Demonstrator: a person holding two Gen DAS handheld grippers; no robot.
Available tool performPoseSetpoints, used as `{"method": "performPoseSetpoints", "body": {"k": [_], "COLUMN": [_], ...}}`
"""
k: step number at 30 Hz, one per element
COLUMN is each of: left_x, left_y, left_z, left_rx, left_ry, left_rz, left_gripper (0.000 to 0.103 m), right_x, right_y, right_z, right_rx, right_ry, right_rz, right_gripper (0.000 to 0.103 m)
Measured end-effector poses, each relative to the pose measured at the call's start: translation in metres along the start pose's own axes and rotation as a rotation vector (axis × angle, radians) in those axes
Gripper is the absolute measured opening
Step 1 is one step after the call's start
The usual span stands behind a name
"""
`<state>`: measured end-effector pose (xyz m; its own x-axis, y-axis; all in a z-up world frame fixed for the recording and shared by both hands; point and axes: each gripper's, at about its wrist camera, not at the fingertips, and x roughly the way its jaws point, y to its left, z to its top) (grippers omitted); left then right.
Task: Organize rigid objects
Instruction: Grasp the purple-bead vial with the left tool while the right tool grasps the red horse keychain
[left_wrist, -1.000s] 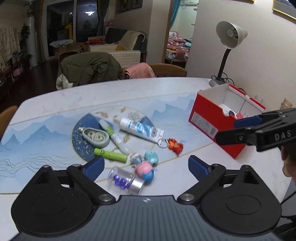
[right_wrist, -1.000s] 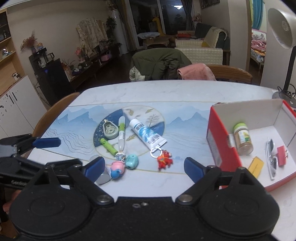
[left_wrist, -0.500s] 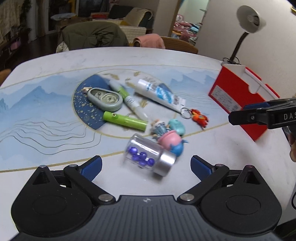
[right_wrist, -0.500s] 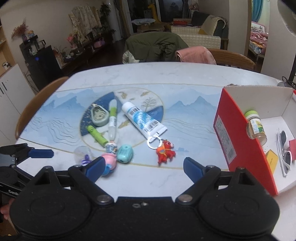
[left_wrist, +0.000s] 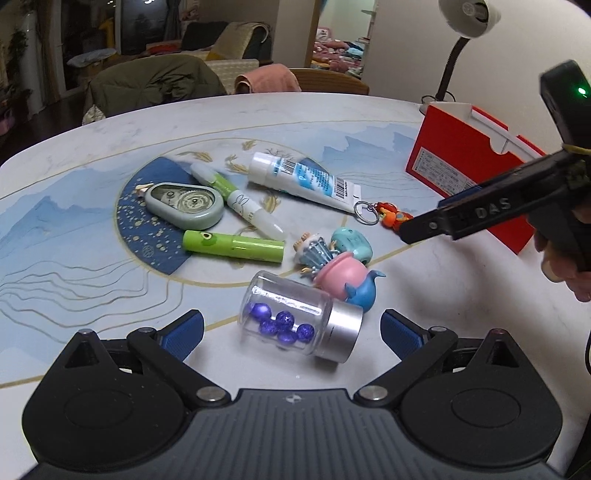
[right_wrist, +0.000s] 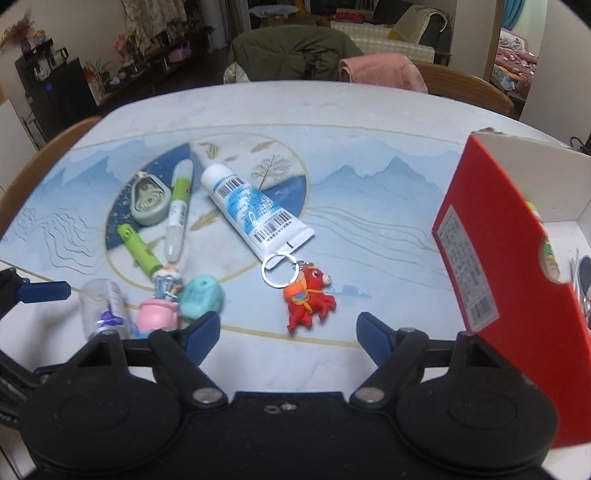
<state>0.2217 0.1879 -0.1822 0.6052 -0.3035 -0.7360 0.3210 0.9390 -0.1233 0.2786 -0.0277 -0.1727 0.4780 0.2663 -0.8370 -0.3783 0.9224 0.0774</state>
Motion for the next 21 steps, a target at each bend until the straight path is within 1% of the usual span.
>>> {"method": "performPoseSetpoints", "body": {"k": [2,6,11,14,18,21], "left_x": [0.004,0.01,0.01,0.009,0.009,0.01], "left_y": [0.0,0.001,0.001,0.0,-0.001,-0.002], "left_z": [0.0,0.0,0.002,0.002,0.002,0.003], "left_rx": [0.001,-0.012,-0.015,-0.01,-0.005,-0.007], "left_ry": [0.005,0.005,-0.008,-0.019,-0.026,-0.018], "left_rz": [0.001,-0.002,-0.002,-0.006,-0.003,-0.005], "left_gripper": [0.102,0.102,0.101,0.101,0.101,0.096], "right_x": [0.006,0.014,0.021,0.025,0.029,0.03], "right_y": [0.0,0.0,-0.001,0.001,0.003,0.003], "right_z": [0.002,0.006,0.009,0.009,0.007,0.008], "right_rx": [0.001,-0.014,-0.022,-0.035,-0.048,-0.054], "right_ry": [0.008,0.02,0.03,0.042,0.055,0.049], "right_rz": [-0.003,-0.016,-0.03,-0.031,-0.038,-0.041], "right_gripper": [0.076,0.074,0.064,0.06,0.059,0.059]}}
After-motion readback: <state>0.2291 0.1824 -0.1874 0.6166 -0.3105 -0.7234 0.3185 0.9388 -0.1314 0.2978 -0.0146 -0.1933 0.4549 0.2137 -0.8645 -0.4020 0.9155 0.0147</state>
